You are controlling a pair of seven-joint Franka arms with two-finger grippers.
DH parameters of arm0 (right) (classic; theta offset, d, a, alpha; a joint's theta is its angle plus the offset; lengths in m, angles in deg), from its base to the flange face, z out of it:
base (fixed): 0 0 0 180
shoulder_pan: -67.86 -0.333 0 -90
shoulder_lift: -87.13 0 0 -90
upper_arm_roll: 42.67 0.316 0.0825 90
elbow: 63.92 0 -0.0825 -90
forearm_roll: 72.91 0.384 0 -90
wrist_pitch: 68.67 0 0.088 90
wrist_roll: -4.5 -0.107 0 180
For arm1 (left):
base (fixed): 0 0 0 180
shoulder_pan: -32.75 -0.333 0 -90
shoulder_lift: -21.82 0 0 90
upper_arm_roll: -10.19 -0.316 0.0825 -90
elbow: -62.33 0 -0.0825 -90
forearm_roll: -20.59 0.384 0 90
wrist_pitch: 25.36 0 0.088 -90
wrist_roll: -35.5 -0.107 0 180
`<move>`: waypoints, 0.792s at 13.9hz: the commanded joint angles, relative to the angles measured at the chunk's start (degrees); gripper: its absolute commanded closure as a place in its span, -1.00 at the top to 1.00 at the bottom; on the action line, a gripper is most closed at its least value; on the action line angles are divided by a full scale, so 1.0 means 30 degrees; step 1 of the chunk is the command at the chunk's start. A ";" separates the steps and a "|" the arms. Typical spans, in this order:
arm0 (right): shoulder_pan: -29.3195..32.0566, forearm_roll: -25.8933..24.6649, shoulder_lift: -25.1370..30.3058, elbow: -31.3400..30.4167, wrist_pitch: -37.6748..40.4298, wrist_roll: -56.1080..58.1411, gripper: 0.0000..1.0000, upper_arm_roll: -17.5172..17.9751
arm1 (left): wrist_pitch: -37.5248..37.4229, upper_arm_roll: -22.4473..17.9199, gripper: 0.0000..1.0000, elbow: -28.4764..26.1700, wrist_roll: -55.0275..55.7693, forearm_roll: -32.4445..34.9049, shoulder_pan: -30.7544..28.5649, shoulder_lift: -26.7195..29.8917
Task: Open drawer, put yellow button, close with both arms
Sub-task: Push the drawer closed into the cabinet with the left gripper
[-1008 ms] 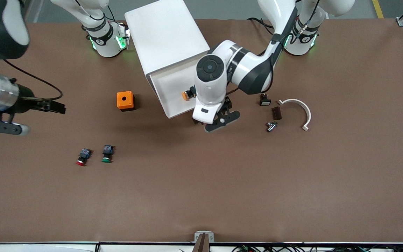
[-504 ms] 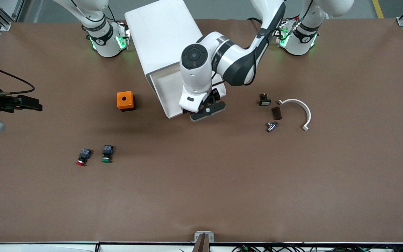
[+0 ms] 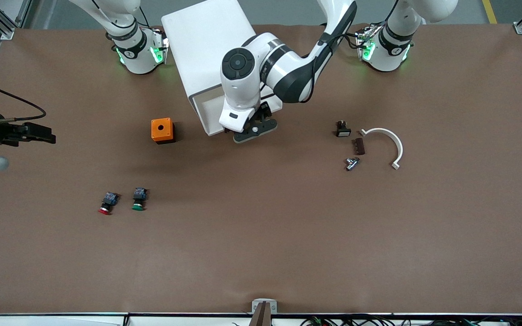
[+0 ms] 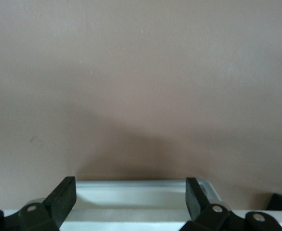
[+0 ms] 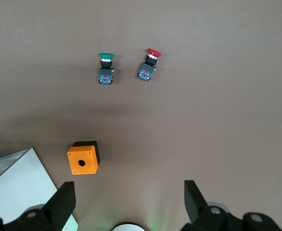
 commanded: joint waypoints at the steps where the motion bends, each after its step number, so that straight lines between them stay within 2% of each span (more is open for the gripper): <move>1: -0.0077 -0.0159 0.0138 -0.0036 0.0231 0.0169 1.00 0.0204 | 0.0205 0.0325 0.99 -0.0530 0.0413 -0.1280 0.0427 0.0096; 2: -0.0716 -0.0159 0.0225 -0.0065 0.0289 0.0285 1.00 -0.0318 | 0.0118 0.0559 0.99 -0.0590 0.0441 -0.1749 0.0398 0.0154; 4: -0.4456 0.0073 0.0663 -0.0240 0.1019 0.0286 1.00 -0.4755 | 0.0000 0.0824 0.99 -0.0619 0.0471 -0.2687 0.0398 0.0213; 6: -0.4619 0.0104 0.1277 -0.1030 0.0818 0.0286 1.00 -0.4894 | -0.0234 0.1000 0.99 -0.0823 0.0500 -0.3916 0.0397 0.0272; 11: -0.4736 0.0104 0.1251 -0.1032 0.0088 0.0286 1.00 -0.4923 | -0.0264 0.1293 0.99 -0.1204 0.0734 -0.5560 0.0368 0.0243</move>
